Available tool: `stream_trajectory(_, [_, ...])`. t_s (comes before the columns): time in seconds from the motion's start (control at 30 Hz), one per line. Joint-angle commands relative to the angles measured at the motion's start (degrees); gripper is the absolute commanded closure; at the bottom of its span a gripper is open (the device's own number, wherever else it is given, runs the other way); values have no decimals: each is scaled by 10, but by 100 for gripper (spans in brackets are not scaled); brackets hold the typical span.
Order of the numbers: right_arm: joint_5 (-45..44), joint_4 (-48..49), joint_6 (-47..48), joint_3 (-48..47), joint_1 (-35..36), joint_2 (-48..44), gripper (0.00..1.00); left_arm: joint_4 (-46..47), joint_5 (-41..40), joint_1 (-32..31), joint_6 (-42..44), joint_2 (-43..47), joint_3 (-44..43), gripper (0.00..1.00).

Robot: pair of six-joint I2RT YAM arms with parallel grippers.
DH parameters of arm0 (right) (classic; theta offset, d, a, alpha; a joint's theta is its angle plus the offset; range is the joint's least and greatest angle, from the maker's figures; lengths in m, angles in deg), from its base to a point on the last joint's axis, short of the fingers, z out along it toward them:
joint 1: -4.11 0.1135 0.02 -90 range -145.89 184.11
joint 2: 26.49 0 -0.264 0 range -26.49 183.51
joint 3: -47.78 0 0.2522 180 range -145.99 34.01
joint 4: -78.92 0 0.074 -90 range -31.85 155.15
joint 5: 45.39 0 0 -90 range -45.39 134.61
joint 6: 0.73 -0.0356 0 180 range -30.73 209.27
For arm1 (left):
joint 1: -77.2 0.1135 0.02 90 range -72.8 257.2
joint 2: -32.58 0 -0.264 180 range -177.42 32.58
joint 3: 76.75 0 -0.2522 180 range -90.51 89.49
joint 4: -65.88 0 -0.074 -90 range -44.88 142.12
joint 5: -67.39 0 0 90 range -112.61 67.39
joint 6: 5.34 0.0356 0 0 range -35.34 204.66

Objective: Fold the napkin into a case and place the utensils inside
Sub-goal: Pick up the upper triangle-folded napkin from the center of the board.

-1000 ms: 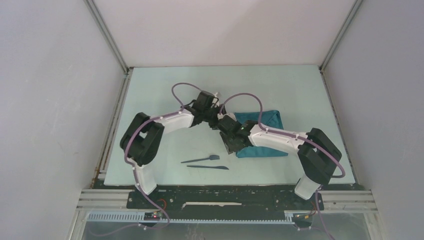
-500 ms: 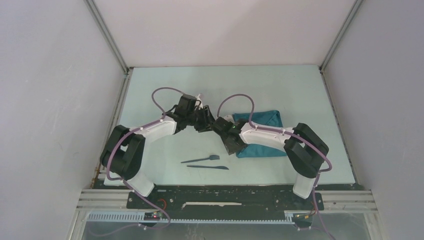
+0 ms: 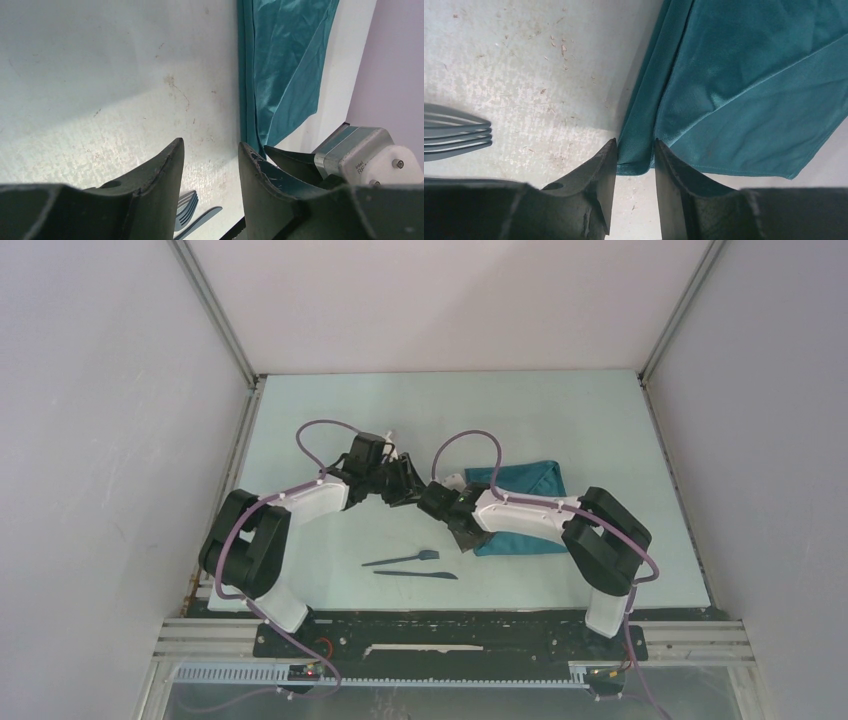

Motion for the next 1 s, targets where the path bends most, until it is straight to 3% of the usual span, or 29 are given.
stream_trajectory(0.0, [-32, -7, -13, -19, 10, -1, 56, 27, -2, 1, -2, 1, -3, 51])
stream_trajectory(0.1, [-33, -6, -11, -20, 12, -10, 50, 26, -3, 1, -2, 3, -2, 51])
stream_trajectory(0.33, [-29, -8, -21, -20, 11, -3, 52, 29, 0, 1, -5, 1, -2, 52])
stream_trajectory(0.5, [-30, 0, -20, -21, 16, -7, 42, 29, -1, 1, -4, 3, -3, 52])
stream_trajectory(0.77, [-20, 4, -24, -24, 14, -18, 39, 31, 7, 1, -9, -10, -6, 52])
stream_trajectory(0.97, [31, 77, -28, 11, 7, -109, 26, 83, 65, -7, -49, -71, -48, 46])
